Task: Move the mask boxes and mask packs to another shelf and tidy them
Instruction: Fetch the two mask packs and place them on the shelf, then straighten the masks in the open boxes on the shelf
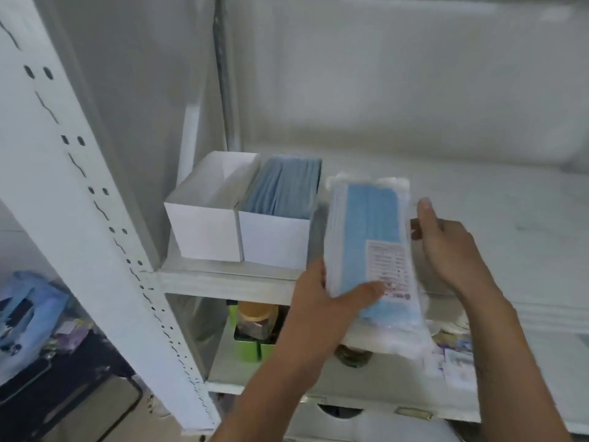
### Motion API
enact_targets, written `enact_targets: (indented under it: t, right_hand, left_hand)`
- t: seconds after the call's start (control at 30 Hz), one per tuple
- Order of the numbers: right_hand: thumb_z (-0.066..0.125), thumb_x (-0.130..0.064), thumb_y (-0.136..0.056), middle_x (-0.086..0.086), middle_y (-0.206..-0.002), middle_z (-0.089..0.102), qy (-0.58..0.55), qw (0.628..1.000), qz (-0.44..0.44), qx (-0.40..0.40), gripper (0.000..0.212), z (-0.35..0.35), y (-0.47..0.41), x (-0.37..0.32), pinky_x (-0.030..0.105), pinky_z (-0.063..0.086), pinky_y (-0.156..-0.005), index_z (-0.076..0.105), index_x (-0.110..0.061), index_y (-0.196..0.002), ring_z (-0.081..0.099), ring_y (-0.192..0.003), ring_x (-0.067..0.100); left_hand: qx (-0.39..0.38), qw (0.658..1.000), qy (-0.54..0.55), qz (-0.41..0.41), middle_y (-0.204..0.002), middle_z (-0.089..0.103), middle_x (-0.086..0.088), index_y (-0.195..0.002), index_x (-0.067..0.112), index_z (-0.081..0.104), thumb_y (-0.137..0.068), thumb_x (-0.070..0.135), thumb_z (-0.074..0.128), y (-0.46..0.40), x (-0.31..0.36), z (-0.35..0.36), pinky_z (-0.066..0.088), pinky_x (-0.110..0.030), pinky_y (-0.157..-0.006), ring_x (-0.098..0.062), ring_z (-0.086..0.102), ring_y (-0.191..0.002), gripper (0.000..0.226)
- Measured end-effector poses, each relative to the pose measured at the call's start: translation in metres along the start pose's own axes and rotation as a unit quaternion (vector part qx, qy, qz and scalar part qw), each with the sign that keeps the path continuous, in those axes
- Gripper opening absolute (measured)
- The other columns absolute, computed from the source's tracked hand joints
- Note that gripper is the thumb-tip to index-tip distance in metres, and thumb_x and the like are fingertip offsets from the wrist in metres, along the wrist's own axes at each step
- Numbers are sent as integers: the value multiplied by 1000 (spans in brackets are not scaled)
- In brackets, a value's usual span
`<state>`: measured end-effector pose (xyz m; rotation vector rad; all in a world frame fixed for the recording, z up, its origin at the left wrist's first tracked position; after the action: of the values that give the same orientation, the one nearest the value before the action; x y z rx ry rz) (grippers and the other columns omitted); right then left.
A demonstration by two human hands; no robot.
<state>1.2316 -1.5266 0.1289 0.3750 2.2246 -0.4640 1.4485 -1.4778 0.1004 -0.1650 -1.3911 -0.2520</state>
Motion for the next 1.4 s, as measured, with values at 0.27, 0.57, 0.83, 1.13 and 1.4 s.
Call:
enact_targets:
  t: [0.27, 0.57, 0.83, 1.13, 1.4]
  right_hand:
    - [81, -33, -76, 16, -94, 76, -331, 934, 39, -125, 29, 5, 8, -13, 32, 56, -63, 76, -13, -96, 73, -78, 28]
    - [74, -37, -80, 14, -90, 77, -125, 987, 76, -62, 34, 26, -27, 4, 33, 56, -69, 74, -9, -100, 75, -79, 23]
    - [42, -75, -87, -5, -109, 66, -20, 992, 78, -101, 55, 29, -7, -12, 32, 43, -83, 58, -29, -113, 61, -95, 13]
    - [60, -34, -91, 4, -101, 64, -21, 996, 44, -70, 21, 60, 8, -36, 33, 46, -67, 55, -15, -99, 64, -89, 21]
    - [54, -61, -92, -16, -131, 43, 31, 991, 36, -126, 72, 57, 3, -29, 11, 39, -86, 25, -35, -153, 54, -113, 2]
  left_hand:
    - [-97, 990, 88, -60, -116, 76, 2, -124, 26, 65, -86, 24, 76, -37, 27, -2, 60, -40, -88, -17, 73, -104, 39]
    - [-167, 979, -75, 90, -105, 78, -5, -107, 25, 74, -96, 8, 66, -7, 66, -83, 61, -33, -86, -25, 76, -96, 22]
    - [156, 851, -338, 371, -114, 68, 25, -107, 29, 67, -99, 19, 59, -28, 112, -155, 49, -14, -89, 4, 62, -110, 15]
    - [167, 843, -497, 119, -146, 48, 0, -136, 39, 51, -89, 36, 63, -65, 99, -169, 44, -52, -101, -34, 52, -124, 48]
    - [126, 852, -490, 137, -143, 52, 13, -129, 47, 53, -90, 46, 64, -56, 99, -174, 43, -43, -100, -20, 52, -127, 40]
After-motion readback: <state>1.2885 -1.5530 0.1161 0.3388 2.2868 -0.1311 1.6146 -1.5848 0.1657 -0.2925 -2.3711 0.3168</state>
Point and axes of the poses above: each hand's wrist, its own y-axis away from the middle knuckle, its own z-axis out of the palm, x = y × z, the point moved 1 cm from there along -y, towards the middle knuckle
